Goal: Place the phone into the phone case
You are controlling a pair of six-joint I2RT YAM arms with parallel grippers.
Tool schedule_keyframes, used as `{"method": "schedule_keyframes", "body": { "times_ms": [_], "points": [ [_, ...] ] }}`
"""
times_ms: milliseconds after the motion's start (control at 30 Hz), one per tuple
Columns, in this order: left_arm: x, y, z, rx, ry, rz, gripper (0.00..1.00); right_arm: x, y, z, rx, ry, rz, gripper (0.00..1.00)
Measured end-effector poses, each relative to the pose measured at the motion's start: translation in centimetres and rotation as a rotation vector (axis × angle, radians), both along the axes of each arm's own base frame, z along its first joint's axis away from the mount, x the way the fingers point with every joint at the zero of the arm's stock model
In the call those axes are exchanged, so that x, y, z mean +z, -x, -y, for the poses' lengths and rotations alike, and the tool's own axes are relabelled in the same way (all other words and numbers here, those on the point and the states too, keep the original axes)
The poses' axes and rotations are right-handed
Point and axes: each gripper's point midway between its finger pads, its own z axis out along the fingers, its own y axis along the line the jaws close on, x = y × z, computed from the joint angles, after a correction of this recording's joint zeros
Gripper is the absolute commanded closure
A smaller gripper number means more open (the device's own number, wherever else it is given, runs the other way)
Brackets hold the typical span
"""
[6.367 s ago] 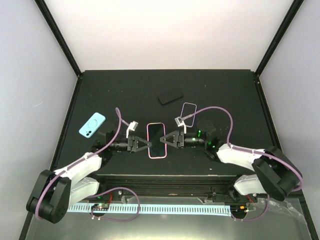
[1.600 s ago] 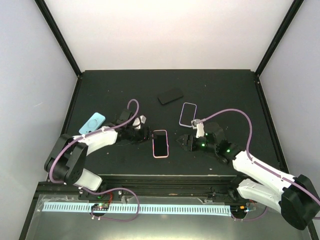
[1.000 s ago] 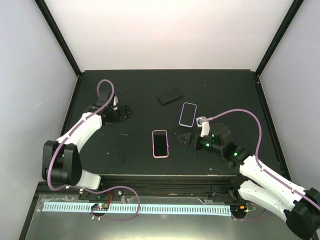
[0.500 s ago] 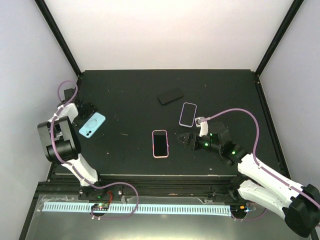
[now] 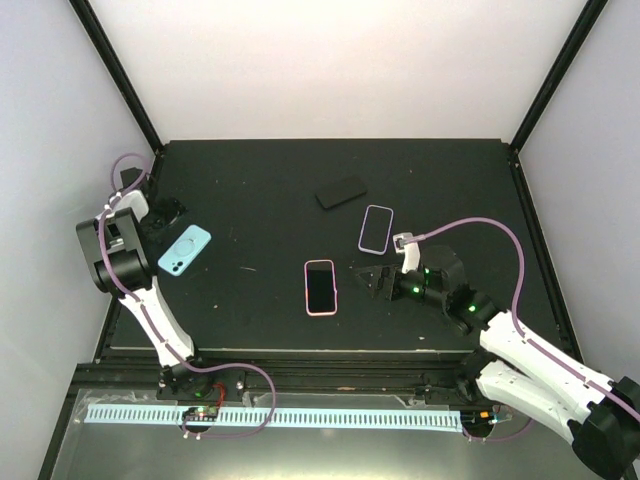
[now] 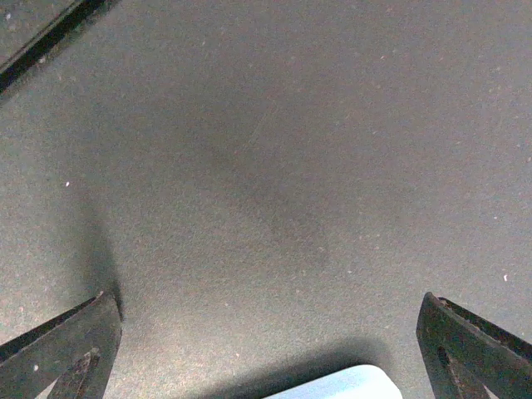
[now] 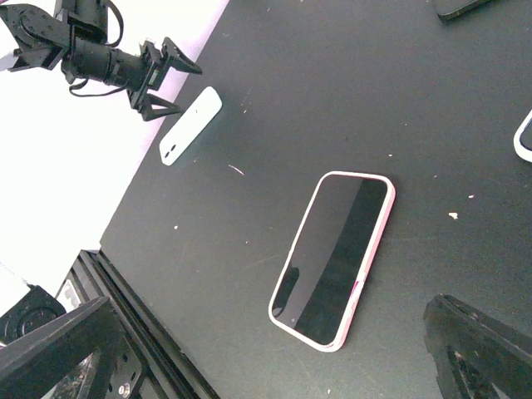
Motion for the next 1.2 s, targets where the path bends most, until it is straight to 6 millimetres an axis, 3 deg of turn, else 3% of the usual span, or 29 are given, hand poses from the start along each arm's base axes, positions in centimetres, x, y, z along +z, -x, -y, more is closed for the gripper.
{"method": "schedule_keyframes", "body": {
  "times_ms": [333, 467, 800, 1200],
  "points": [
    [-0.3, 1.0, 0.3, -0.014, 0.013, -0.036, 0.01, 0.0, 0.0, 0.0, -0.005, -0.006, -0.008, 0.00],
    [-0.3, 2.4, 1.3, -0.021, 0.039, -0.042, 0.01, 0.0, 0.0, -0.1, -0.006, -0.015, -0.015, 0.00],
    [-0.5, 5.8, 5.1, -0.064, 0.107, -0.045, 0.03, 0.2, 0.2, -0.5, 0.003, -0.053, -0.031, 0.00],
    [-0.5, 6.0, 11.2, -0.227, 0.070, -0.060, 0.10, -0.6, 0.5, -0.5, 0.010, -0.065, -0.060, 0.00]
  ]
}}
